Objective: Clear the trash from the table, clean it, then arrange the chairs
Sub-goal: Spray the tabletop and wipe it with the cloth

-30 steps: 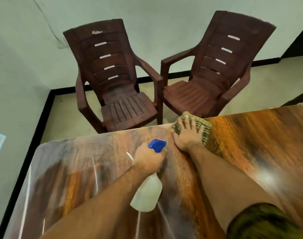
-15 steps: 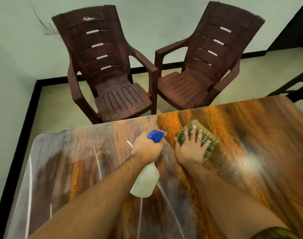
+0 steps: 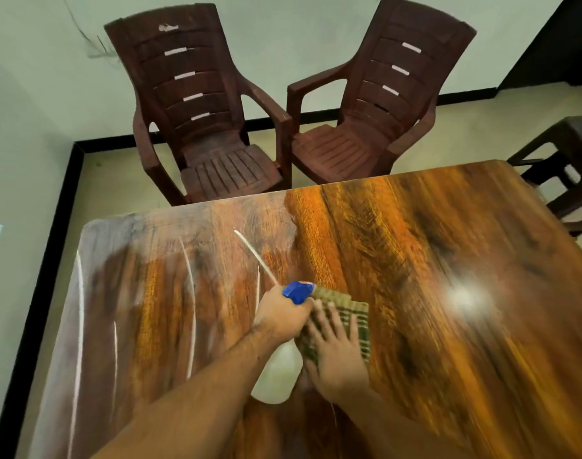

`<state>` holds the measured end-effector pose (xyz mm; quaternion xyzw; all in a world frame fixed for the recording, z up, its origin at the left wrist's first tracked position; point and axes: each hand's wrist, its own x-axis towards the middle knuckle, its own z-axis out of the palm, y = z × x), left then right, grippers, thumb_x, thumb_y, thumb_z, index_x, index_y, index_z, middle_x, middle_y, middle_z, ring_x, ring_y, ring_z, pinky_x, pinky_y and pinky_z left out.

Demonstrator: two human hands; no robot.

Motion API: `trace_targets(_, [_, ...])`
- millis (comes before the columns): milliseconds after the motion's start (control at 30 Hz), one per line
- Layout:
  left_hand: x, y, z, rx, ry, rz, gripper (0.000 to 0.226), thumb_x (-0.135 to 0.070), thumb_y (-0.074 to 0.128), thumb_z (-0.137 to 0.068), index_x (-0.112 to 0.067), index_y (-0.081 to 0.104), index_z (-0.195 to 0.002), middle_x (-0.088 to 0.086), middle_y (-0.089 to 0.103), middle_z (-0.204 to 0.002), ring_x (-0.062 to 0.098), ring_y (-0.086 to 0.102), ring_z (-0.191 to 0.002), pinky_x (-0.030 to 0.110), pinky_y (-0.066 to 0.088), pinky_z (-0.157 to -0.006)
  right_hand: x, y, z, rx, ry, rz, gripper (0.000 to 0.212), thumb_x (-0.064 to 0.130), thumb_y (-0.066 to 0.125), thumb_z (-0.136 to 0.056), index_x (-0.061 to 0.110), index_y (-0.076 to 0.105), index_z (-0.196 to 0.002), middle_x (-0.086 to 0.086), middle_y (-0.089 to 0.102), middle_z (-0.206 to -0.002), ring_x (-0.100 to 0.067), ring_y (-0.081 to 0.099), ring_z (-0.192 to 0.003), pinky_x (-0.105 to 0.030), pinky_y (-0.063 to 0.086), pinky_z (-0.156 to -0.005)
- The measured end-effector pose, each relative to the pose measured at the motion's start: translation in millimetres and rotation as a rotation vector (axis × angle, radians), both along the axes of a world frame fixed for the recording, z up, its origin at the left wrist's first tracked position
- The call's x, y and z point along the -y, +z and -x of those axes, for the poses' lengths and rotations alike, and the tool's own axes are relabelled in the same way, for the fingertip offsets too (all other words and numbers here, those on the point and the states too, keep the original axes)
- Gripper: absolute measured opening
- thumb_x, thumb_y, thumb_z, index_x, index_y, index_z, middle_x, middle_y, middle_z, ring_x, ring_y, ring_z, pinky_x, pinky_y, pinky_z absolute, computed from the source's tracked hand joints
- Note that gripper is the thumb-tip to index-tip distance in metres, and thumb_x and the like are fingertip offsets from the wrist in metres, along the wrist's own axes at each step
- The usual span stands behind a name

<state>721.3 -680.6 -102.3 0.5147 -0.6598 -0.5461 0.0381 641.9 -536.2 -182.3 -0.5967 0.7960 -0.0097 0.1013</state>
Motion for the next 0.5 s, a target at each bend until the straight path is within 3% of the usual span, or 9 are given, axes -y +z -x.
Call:
trace_targets(67, [-20, 1, -11, 0.001, 0.004, 0.009, 0.035, -0.022, 0.066, -0.086, -0.016, 0.052, -0.054, -0.006, 0.049, -0.044, 0.011, 0.041, -0.042, 0.03, 0.038, -0.05, -41, -3, 9, -0.063, 0.318, -0.035, 0.082, 0.06, 0.049, -0.083, 0.03, 0.028, -0.156, -0.002, 0.022, -0.164, -0.027, 0.01, -0.153, -0.06, 0.006, -0.116])
trace_targets(133, [-46, 4, -25, 0.006, 0.0, -0.011, 0.036, -0.025, 0.066, -0.085, -0.016, 0.054, -0.052, -0.003, 0.055, -0.048, 0.012, 0.046, -0.043, 0.029, 0.04, -0.053, -85, -6, 16, -0.127, 0.321, -0.045, 0.086, 0.06, 0.05, -0.082, 0.034, 0.021, -0.158, 0.002, 0.008, -0.167, -0.027, 0.015, -0.153, -0.058, 0.005, -0.117])
trace_targets(233, [-85, 11, -44, -0.027, 0.054, -0.023, 0.027, -0.018, 0.065, -0.09, -0.024, 0.064, -0.064, -0.005, 0.053, -0.048, 0.01, 0.045, -0.044, 0.024, 0.04, -0.049, -121, -1, -5, -0.031, -0.378, -0.048, 0.08, 0.059, 0.037, -0.087, 0.031, 0.013, -0.158, 0.0, 0.004, -0.167, -0.028, 0.006, -0.154, -0.059, 0.003, -0.121])
trace_targets(267, [-93, 10, -48, -0.043, 0.076, -0.025, 0.021, -0.015, 0.064, -0.091, -0.023, 0.068, -0.072, -0.007, 0.05, -0.046, 0.009, 0.045, -0.043, 0.022, 0.04, -0.047, -117, 2, -15, 0.029, -0.543, -0.029, 0.078, 0.06, 0.031, -0.088, 0.028, 0.014, -0.158, -0.004, 0.01, -0.167, -0.03, 0.005, -0.154, -0.061, 0.003, -0.12])
trace_targets(300, [-107, 12, -54, -0.045, 0.101, -0.024, 0.013, -0.016, 0.065, -0.09, -0.019, 0.069, -0.079, -0.008, 0.049, -0.046, 0.008, 0.045, -0.043, 0.022, 0.04, -0.047, -120, 8, -29, 0.072, -0.571, -0.02, 0.078, 0.061, 0.029, -0.089, 0.024, 0.019, -0.157, -0.007, 0.016, -0.165, -0.032, 0.009, -0.153, -0.063, 0.004, -0.12])
trace_targets(333, [-118, 14, -59, -0.049, 0.123, -0.021, 0.007, -0.021, 0.066, -0.087, -0.016, 0.069, -0.083, -0.006, 0.052, -0.05, 0.01, 0.048, -0.046, 0.024, 0.043, -0.049, -124, 10, -41, 0.094, -0.468, -0.013, 0.079, 0.062, 0.03, -0.088, 0.022, 0.025, -0.155, -0.01, 0.022, -0.163, -0.034, 0.012, -0.152, -0.063, 0.004, -0.119])
trace_targets(400, [-140, 11, -70, -0.032, 0.147, -0.01, 0.025, -0.04, 0.066, -0.074, -0.017, 0.063, -0.083, 0.002, 0.056, -0.061, 0.016, 0.052, -0.055, 0.034, 0.047, -0.056, -152, -1, -55, 0.027, 0.075, -0.022, 0.08, 0.063, 0.042, -0.085, 0.022, 0.037, -0.153, -0.009, 0.028, -0.162, -0.032, 0.008, -0.153, -0.063, 0.007, -0.117])
trace_targets(467, [-160, 10, -82, 0.01, 0.145, 0.013, 0.037, -0.05, 0.066, -0.073, -0.013, 0.063, -0.076, 0.002, 0.053, -0.06, 0.016, 0.049, -0.055, 0.038, 0.046, -0.056, -184, -1, -34, -0.057, 0.53, -0.061, 0.085, 0.063, 0.05, -0.08, 0.027, 0.033, -0.155, -0.005, 0.024, -0.164, -0.027, 0.001, -0.153, -0.061, 0.008, -0.115])
trace_targets(500, [-169, 13, -87, 0.022, 0.135, 0.014, 0.034, -0.049, 0.066, -0.074, -0.016, 0.067, -0.078, 0.002, 0.051, -0.057, 0.016, 0.047, -0.052, 0.04, 0.044, -0.054, -193, -3, -14, -0.09, 0.641, -0.06, 0.087, 0.062, 0.05, -0.079, 0.029, 0.028, -0.157, -0.004, 0.021, -0.165, -0.025, 0.001, -0.153, -0.059, 0.007, -0.115])
